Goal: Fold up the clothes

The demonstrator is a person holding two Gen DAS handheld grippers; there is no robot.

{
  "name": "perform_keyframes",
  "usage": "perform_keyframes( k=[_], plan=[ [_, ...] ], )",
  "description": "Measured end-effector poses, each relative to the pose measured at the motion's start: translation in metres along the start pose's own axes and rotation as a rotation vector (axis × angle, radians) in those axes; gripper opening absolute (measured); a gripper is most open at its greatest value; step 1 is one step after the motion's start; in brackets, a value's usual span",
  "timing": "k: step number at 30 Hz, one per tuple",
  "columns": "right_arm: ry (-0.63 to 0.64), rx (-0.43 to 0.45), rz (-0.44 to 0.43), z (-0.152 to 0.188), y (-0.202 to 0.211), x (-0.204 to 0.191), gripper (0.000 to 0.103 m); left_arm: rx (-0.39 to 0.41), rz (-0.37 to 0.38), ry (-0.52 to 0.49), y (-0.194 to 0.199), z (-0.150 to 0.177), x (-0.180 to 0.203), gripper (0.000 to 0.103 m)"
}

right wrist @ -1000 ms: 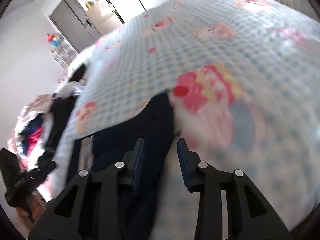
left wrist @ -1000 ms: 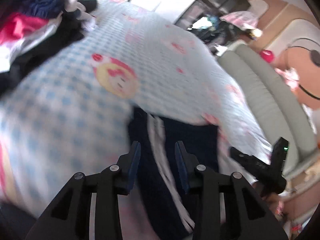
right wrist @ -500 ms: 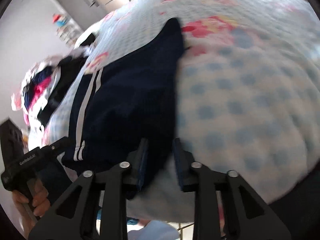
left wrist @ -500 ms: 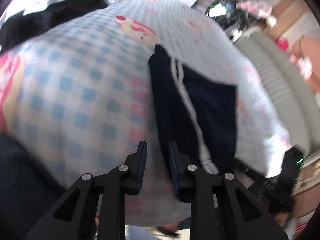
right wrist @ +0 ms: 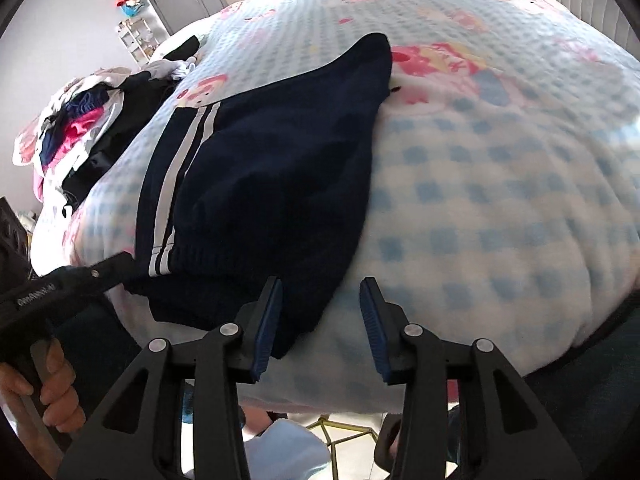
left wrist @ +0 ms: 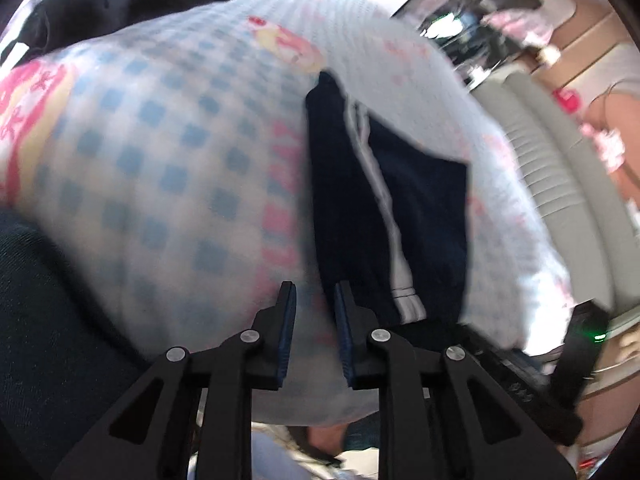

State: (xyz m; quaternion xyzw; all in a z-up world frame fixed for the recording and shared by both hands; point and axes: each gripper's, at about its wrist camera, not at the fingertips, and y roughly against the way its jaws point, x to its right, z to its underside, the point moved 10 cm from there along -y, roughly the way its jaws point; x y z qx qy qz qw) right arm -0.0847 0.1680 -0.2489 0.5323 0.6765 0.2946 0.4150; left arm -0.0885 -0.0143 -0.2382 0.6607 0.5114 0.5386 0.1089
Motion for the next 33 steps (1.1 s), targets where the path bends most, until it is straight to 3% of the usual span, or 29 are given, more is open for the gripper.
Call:
perform_keyframes(
  k=[5, 12, 14, 15, 19, 22, 24, 28, 31, 32, 33],
  plan=[
    [0.013, 0.028, -0.006, -0.003, 0.014, -0.006, 0.041, -0.023, 0.144, -0.077, 0.001, 0.009, 0.038, 0.026],
    [0.029, -0.038, 0.008, 0.014, -0.002, -0.005, 0.042, -0.087, -0.008, -0.064, -0.014, 0.024, 0.015, 0.02],
    [0.034, -0.048, 0.034, 0.017, -0.003, 0.0, 0.046, -0.069, -0.043, -0.018, -0.008, 0.023, 0.0, 0.026],
    [0.041, -0.049, 0.052, 0.017, -0.003, 0.003, 0.048, -0.067, -0.03, 0.008, -0.006, 0.024, -0.004, 0.026],
    [0.037, -0.039, -0.008, 0.016, 0.005, -0.004, 0.052, -0.114, 0.068, 0.009, -0.006, 0.035, 0.008, 0.032],
    [0.037, -0.045, -0.05, 0.017, 0.006, -0.009, 0.064, -0.172, 0.12, -0.019, -0.017, 0.048, 0.024, 0.045],
    [0.043, -0.066, -0.019, 0.024, -0.006, -0.006, 0.065, -0.171, 0.111, -0.024, -0.023, 0.048, 0.027, 0.052],
    [0.037, -0.068, -0.017, 0.025, -0.015, -0.007, 0.067, -0.192, 0.089, -0.005, -0.041, 0.044, 0.021, 0.054],
    [0.043, -0.05, -0.039, 0.018, -0.014, -0.013, 0.063, -0.173, 0.082, -0.037, -0.041, 0.045, 0.02, 0.052],
    [0.046, -0.044, -0.047, 0.016, -0.014, -0.015, 0.051, -0.161, 0.075, -0.055, -0.04, 0.044, 0.023, 0.045],
    [0.051, -0.036, -0.053, 0.016, -0.012, -0.017, 0.046, -0.149, 0.071, -0.07, -0.038, 0.043, 0.026, 0.041]
  ],
)
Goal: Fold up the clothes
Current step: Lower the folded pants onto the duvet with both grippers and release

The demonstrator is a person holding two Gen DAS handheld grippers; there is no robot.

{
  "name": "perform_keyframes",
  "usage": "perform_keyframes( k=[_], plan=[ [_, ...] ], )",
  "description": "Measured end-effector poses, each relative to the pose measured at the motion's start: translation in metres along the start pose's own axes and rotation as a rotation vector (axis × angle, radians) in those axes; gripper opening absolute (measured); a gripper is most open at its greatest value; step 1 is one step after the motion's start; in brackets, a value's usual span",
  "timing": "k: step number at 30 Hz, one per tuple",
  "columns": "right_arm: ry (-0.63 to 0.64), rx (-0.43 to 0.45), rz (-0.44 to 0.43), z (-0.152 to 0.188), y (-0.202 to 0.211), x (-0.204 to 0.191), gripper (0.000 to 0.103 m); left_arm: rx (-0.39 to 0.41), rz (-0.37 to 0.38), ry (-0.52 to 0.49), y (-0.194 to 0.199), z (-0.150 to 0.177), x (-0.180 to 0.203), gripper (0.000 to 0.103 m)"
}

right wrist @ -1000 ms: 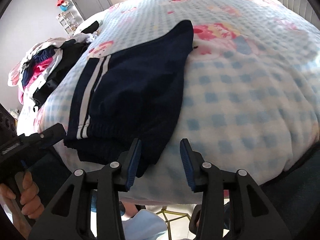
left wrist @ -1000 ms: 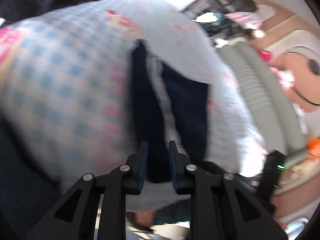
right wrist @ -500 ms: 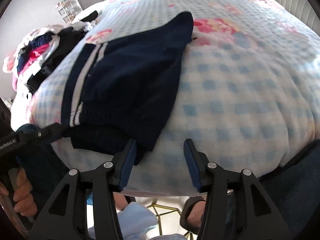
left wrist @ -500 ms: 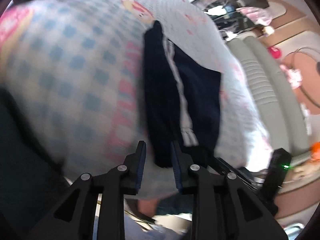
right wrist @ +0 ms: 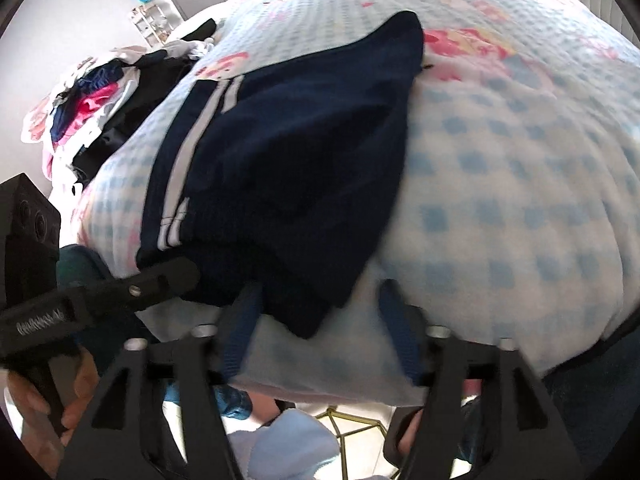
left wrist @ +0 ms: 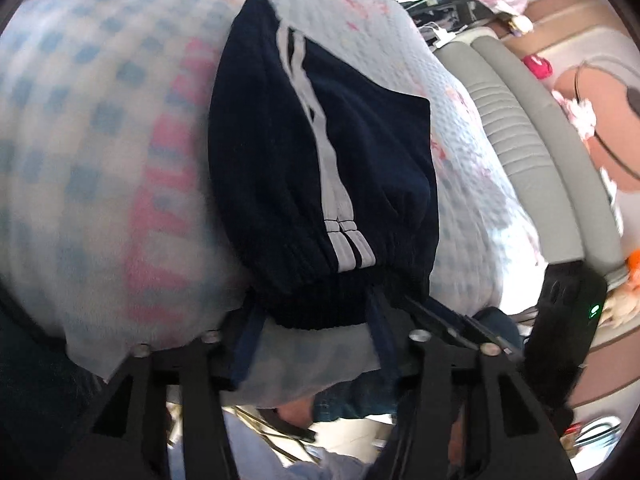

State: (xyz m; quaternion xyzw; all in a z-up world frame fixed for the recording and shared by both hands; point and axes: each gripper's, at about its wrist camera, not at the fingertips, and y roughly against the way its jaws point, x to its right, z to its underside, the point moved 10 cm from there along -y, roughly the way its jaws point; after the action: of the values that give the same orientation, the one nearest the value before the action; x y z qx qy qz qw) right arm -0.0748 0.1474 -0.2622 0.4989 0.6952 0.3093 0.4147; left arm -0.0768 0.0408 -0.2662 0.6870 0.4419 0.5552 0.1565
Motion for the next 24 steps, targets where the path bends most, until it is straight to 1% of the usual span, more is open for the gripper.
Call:
perform_keyframes(
  k=[1, 2, 3, 5, 8, 11, 14, 15, 16, 17, 18, 19, 21, 22, 24],
  plan=[
    [0.006, 0.007, -0.005, 0.0, 0.002, -0.003, 0.043, 0.011, -0.005, -0.016, 0.003, -0.001, 0.002, 0.039],
    [0.018, 0.017, 0.003, 0.0, 0.006, -0.004, 0.036, 0.022, -0.007, -0.027, 0.005, -0.002, 0.005, 0.035],
    [0.029, 0.027, 0.01, 0.0, 0.009, -0.005, 0.034, 0.032, -0.005, -0.033, 0.008, -0.002, 0.007, 0.032],
    [0.001, 0.034, -0.028, -0.001, 0.017, -0.005, 0.029, 0.051, -0.002, -0.043, 0.014, -0.003, 0.011, 0.028],
    [-0.039, 0.046, -0.086, -0.002, 0.029, -0.004, 0.025, 0.064, 0.006, -0.048, 0.027, -0.001, 0.012, 0.02],
    [-0.035, 0.063, -0.105, -0.004, 0.041, -0.008, 0.025, 0.069, 0.022, -0.054, 0.032, 0.002, 0.015, 0.02],
    [-0.028, 0.065, -0.11, -0.003, 0.046, -0.011, 0.025, 0.048, 0.022, -0.035, 0.027, 0.003, 0.011, 0.02],
    [-0.031, 0.053, -0.101, -0.002, 0.041, -0.009, 0.026, 0.036, 0.029, -0.015, 0.024, 0.002, 0.006, 0.021],
    [-0.034, 0.042, -0.093, -0.001, 0.036, -0.008, 0.029, 0.024, 0.037, 0.006, 0.022, 0.001, 0.002, 0.023],
    [-0.051, 0.027, -0.099, 0.0, 0.031, -0.006, 0.033, 0.015, 0.045, 0.025, 0.02, 0.0, -0.003, 0.026],
    [-0.068, 0.013, -0.105, 0.002, 0.026, -0.004, 0.034, 0.01, 0.046, 0.038, 0.018, -0.001, -0.007, 0.028],
    [-0.083, 0.002, -0.111, 0.003, 0.021, -0.002, 0.035, 0.008, 0.036, 0.045, 0.017, -0.002, -0.01, 0.029],
    [-0.084, -0.011, -0.107, 0.007, 0.015, 0.0, 0.044, 0.005, 0.021, 0.056, 0.014, -0.004, -0.016, 0.036],
    [-0.081, -0.01, -0.103, 0.007, 0.013, 0.001, 0.049, 0.005, 0.022, 0.059, 0.012, -0.004, -0.016, 0.038],
    [-0.074, -0.015, -0.101, 0.007, 0.006, 0.001, 0.051, 0.006, 0.024, 0.054, 0.009, -0.005, -0.015, 0.043]
  ],
)
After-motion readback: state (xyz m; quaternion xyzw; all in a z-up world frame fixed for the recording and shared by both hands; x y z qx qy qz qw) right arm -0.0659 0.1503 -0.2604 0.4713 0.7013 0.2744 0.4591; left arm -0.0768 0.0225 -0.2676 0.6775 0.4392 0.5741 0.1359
